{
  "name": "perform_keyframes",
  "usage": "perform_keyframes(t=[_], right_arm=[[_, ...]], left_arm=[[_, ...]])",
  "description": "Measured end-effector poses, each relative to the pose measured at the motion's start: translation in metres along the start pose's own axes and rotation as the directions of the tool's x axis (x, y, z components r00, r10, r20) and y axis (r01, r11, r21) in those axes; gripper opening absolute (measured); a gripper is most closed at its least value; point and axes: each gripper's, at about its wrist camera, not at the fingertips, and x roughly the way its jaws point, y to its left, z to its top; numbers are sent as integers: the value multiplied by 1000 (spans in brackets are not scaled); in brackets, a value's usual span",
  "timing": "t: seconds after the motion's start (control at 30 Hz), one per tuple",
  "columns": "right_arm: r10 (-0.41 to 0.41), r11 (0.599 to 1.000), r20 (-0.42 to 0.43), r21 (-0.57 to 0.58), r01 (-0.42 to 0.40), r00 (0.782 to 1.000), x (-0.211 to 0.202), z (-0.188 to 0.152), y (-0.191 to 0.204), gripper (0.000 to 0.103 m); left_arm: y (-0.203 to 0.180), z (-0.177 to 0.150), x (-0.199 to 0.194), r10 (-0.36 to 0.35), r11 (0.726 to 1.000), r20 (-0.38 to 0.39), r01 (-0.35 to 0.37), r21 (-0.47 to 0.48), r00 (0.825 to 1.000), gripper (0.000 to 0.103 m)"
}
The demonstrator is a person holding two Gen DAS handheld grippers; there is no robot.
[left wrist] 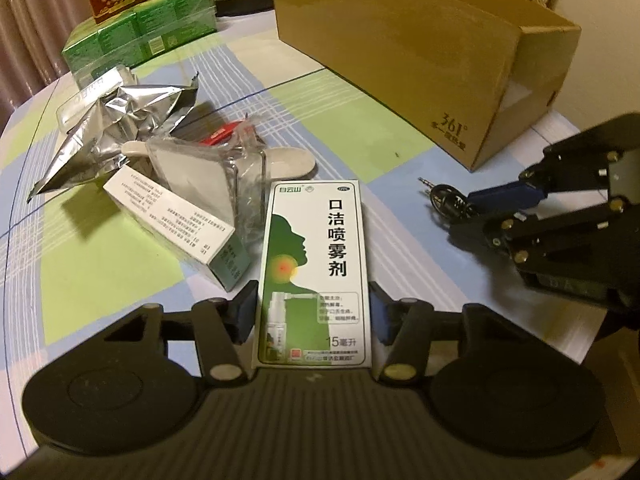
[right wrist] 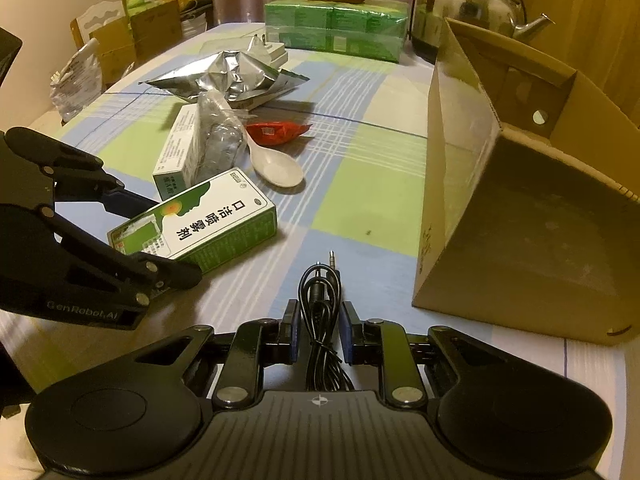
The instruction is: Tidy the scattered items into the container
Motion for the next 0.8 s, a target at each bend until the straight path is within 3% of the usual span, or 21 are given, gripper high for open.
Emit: perform_keyframes(t=[0.5,0.8], right_arm=[[-17,1000,111,-6,18,994,-45,13,6,16],[-61,998,239,-6,65,969,-88,38,3,16]], left_arm=[[-8,8,-50,11,1000,67,-10,-20,998,50],[-12,41,-84,41,999,153,-39,-17,987,50]])
